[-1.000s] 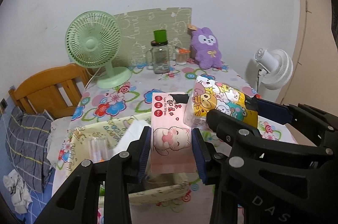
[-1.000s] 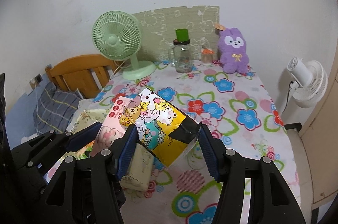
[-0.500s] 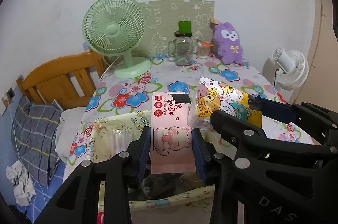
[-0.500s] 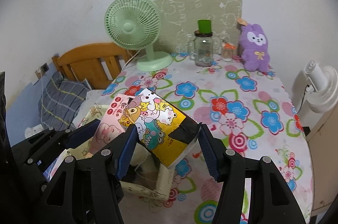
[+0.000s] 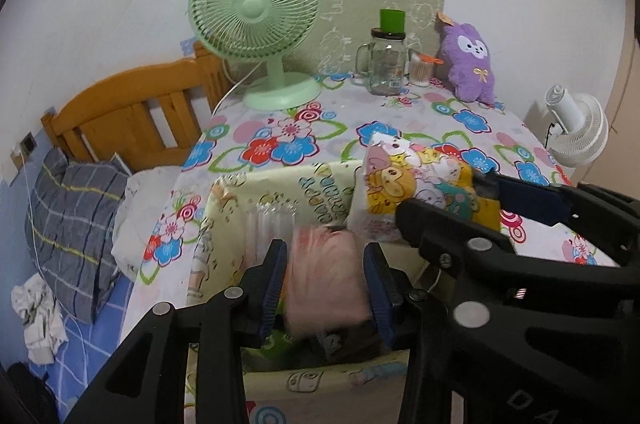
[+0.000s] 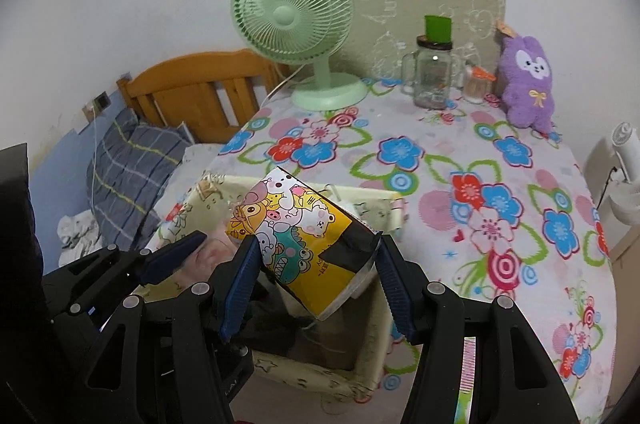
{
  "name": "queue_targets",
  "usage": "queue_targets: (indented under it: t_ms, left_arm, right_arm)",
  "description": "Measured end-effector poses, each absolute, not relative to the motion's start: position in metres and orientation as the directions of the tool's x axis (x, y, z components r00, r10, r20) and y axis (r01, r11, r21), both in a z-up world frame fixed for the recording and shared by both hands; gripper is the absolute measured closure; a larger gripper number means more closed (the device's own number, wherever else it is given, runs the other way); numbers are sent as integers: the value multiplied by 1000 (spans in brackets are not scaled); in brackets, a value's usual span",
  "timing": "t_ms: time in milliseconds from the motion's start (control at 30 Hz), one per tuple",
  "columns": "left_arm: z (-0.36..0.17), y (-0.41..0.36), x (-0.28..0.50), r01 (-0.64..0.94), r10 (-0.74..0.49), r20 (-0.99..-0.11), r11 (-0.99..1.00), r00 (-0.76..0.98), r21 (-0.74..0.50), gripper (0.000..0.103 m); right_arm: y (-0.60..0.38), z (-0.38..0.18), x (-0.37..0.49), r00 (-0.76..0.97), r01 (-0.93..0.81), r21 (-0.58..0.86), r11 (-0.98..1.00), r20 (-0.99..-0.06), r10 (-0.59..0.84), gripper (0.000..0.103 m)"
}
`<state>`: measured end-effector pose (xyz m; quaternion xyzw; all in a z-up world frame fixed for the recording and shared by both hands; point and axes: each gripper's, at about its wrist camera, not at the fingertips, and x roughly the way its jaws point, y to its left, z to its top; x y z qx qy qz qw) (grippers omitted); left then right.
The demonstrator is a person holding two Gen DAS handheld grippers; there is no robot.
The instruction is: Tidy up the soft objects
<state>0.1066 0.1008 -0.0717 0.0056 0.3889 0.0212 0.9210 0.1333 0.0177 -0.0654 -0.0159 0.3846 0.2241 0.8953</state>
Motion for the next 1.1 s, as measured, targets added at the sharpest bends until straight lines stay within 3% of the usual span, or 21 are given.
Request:
queue_targets:
  t_ms: [33,100,567,667,1100]
  left_arm:
    - [-72,103,106,-39,44,-717,999,696,23,47]
    - [-74,108,106,-55,58,-720,998,692,27,39]
    - [-84,114,94,-58,89,-736,996,671,67,25]
    - [-81,111,91,-51,83,-728,997,680,66,23]
    - [-65,86,82,-14,60,-697,997,715,71,21]
  right_arm:
    - [20,-67,133,599,-419,143,896,-699,392,42]
    - [27,-70,133,589,-432,142,891,-703,398,42]
    - [43,-92,138,471,-449,240,861,-755,456,33]
    - [43,-91,133,491,-451,212,867,-752,440,24]
    - [17,-70,116,590,-425,135,895,-709,387,21]
